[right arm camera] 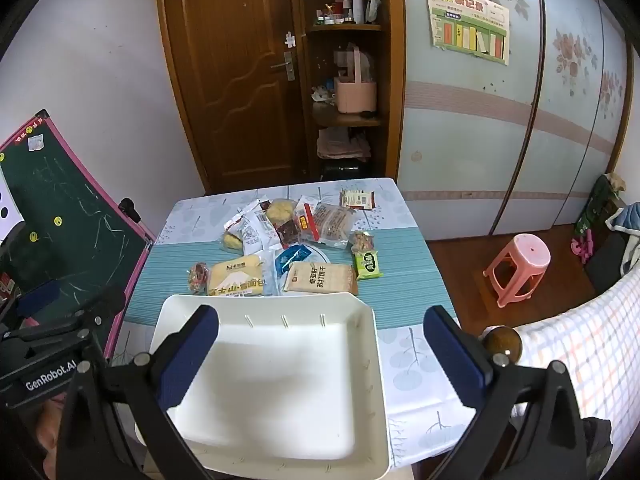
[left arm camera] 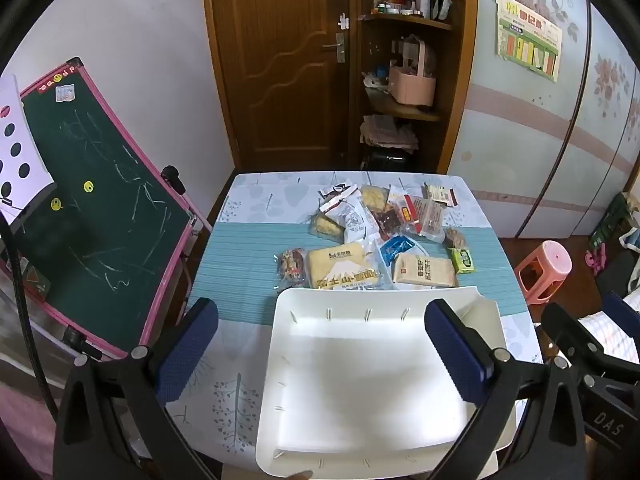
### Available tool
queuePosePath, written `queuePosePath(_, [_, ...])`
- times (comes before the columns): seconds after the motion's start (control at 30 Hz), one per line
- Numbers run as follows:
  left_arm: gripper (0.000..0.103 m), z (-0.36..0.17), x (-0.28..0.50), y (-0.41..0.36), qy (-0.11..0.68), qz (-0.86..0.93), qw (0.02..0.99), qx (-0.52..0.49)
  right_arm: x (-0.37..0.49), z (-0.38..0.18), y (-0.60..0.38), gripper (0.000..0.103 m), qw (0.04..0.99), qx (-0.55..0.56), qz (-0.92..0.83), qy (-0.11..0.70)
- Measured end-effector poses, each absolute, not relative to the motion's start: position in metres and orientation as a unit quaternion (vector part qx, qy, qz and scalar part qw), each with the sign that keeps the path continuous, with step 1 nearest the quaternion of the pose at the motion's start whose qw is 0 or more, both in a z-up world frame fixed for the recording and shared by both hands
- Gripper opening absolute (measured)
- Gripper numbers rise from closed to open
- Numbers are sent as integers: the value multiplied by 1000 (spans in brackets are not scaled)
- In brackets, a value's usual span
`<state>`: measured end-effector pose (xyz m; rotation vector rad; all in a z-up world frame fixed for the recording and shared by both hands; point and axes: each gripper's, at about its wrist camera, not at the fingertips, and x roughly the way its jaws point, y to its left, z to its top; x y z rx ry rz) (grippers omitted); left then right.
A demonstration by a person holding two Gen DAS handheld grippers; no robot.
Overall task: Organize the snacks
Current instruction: 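Move both grippers over the snack pile beyond the white tray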
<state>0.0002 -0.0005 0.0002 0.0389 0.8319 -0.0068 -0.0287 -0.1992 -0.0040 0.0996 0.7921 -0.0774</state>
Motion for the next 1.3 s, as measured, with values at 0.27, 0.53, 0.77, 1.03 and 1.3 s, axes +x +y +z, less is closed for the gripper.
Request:
queuePosePath(0.27, [103, 2, 5, -3, 398, -14, 917, 14, -27, -5, -199, 103, 923, 46, -37, 381])
queuePosePath(0.53, [103, 0, 4, -4, 402, -35, 915, 10, -26, -8, -200, 103, 921, 50, -37, 385])
queuePosePath(0.77, [103, -2, 5, -1, 407, -41, 913, 1, -27, -10, -203, 103, 922, 55, -37, 383])
queuePosePath(1.03, [103, 11, 19, 10, 395, -36, 918, 3, -16, -5, -216, 103, 922, 62, -33, 381])
queuePosePath(1.3, [101, 47, 56, 31, 374, -29, 927, 8, 12, 29, -223, 103, 933, 33, -36, 356])
